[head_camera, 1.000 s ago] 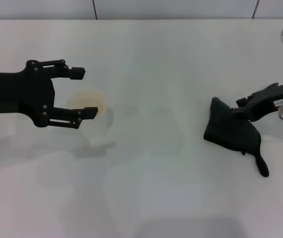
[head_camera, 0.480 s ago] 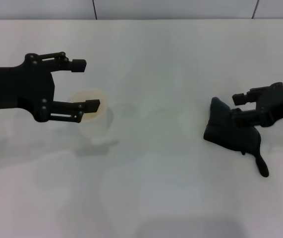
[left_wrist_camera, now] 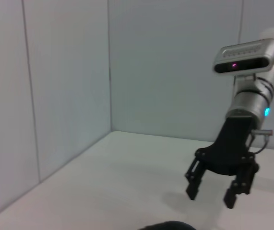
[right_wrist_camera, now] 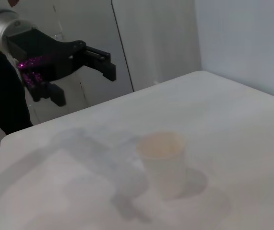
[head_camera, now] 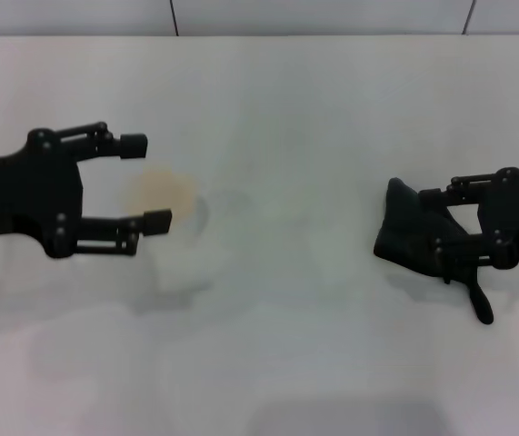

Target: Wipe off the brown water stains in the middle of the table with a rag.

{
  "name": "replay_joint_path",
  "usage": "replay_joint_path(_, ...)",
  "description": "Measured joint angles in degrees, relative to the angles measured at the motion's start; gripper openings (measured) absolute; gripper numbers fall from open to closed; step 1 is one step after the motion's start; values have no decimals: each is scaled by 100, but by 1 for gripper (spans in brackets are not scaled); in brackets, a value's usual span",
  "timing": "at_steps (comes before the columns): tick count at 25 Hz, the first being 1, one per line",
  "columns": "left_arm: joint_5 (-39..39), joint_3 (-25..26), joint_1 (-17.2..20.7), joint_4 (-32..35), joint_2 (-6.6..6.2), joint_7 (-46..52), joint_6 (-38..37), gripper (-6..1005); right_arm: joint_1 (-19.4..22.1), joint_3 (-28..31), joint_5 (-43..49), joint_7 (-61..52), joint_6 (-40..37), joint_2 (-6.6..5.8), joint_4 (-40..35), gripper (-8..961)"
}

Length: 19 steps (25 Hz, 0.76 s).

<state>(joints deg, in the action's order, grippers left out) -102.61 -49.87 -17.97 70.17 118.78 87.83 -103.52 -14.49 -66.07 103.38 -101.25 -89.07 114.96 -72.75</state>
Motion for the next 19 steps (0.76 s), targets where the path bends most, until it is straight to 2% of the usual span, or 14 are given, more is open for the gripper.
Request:
replay_joint_path(7,6,-38,153,-13,25,190,-135,884,-47,-3,58,148,13,-9,151,654)
replay_joint_path(19,-31,-131,161,-118,13,251,-161,884,-45,-2,201,-13,-125,-18,71,654)
